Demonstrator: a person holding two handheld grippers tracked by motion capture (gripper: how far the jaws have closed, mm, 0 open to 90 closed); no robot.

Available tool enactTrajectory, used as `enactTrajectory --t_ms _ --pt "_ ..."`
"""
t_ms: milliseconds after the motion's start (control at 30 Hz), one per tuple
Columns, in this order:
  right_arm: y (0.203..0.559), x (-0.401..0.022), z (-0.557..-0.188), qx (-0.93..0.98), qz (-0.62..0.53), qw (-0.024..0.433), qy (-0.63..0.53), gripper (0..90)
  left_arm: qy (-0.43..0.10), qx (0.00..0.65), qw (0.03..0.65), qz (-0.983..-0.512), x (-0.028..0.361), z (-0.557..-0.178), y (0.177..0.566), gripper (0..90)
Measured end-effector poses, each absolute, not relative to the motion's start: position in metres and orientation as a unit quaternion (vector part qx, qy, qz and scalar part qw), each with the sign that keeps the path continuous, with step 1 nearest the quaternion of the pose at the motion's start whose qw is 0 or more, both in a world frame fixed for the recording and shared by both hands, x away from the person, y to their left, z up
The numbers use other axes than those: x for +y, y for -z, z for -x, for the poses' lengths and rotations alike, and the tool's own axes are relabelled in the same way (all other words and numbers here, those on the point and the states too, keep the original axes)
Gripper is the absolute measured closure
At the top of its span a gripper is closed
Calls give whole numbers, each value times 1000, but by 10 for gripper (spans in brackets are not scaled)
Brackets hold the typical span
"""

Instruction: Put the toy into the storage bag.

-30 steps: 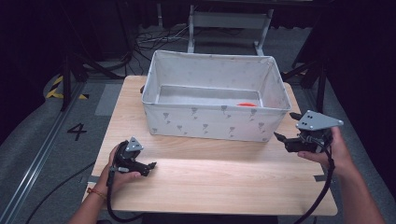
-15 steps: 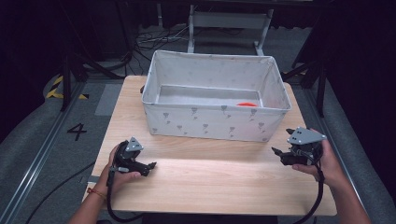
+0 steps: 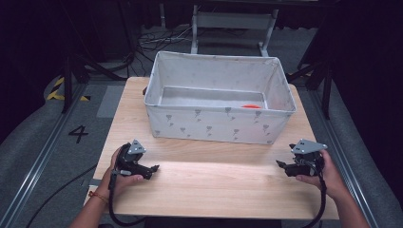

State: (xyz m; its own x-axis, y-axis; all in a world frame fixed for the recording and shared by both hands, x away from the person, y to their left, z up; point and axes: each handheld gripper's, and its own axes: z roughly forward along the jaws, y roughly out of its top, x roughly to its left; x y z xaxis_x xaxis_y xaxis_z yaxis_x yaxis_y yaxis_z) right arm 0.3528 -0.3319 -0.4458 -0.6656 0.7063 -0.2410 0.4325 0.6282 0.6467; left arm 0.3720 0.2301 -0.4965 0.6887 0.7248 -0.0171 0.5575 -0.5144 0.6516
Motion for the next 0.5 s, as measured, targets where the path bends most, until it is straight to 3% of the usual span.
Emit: enactTrajectory --t_ms 500 --pt "484 -356 -337 853 -381 201 -295 217 -130 373 322 -860 230 -372 496 9"
